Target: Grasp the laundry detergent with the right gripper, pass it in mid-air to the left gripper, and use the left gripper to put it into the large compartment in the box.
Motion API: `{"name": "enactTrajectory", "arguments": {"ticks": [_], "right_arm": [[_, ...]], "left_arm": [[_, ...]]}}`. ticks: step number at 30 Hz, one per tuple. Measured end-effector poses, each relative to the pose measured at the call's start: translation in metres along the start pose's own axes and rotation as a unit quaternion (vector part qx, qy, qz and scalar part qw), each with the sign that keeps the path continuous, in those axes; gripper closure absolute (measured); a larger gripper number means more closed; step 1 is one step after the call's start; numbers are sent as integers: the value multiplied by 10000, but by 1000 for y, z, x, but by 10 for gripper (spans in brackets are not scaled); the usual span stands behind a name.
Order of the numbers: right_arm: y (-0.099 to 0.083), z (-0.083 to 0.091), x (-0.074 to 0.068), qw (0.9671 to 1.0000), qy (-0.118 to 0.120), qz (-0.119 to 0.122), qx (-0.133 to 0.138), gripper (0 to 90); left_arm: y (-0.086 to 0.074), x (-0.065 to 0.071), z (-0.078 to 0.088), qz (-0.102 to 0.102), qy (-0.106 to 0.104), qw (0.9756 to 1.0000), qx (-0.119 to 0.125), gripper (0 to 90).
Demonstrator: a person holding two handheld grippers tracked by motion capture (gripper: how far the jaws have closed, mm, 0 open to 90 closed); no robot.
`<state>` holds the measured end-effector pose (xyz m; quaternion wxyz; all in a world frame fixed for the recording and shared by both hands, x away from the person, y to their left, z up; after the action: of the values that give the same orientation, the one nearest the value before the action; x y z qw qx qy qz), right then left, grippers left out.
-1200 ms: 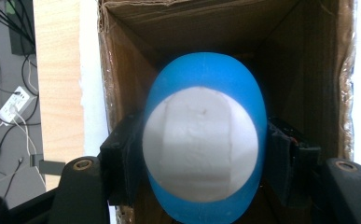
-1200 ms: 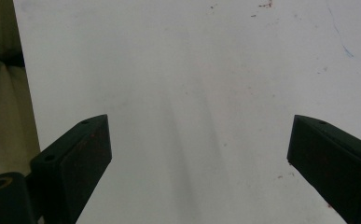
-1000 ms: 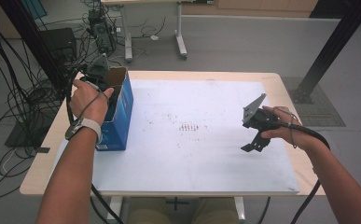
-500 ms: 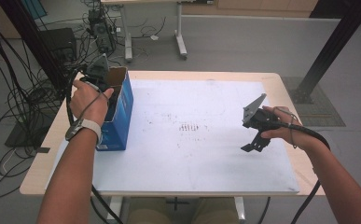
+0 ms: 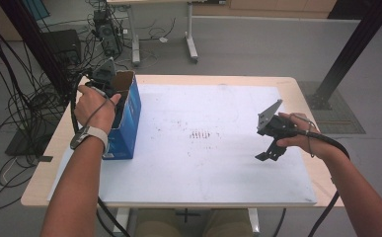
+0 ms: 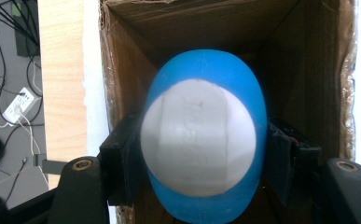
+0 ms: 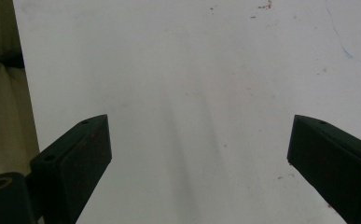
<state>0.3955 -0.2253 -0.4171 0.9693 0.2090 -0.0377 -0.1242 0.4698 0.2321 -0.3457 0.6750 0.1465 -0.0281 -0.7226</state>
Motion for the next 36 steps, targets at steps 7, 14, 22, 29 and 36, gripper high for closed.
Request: {"name": "enactTrajectory", "arguments": {"ticks": [7,14,22,29,36], "right_arm": [[1,0,-1,10000,-4,19,15,63],[-1,0,-1,10000,-3,-18,15,63],[-1,-1,-1,10000,8,2,24,62],[-1,-2,-2,10000,35,-8,9,63],[-1,-1,-2,10000,45,15,15,62]], "left_arm": [[0,0,0,7,10,10000,9,370],[0,0,0,-5,14,10000,0,370],[0,0,0,-5,7,10000,7,370],[0,0,0,-18,-15,10000,9,369],[0,0,0,-43,-6,10000,17,364]]}}
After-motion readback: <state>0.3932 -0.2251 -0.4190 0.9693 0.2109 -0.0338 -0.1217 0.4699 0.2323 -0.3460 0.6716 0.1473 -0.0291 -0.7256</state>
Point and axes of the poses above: each handheld gripper's, and its own axes: z roughly backward along the jaws, y roughly out of its top, x roughly to its right, the point moved 9 cm from there along -z, roughly forward along the jaws
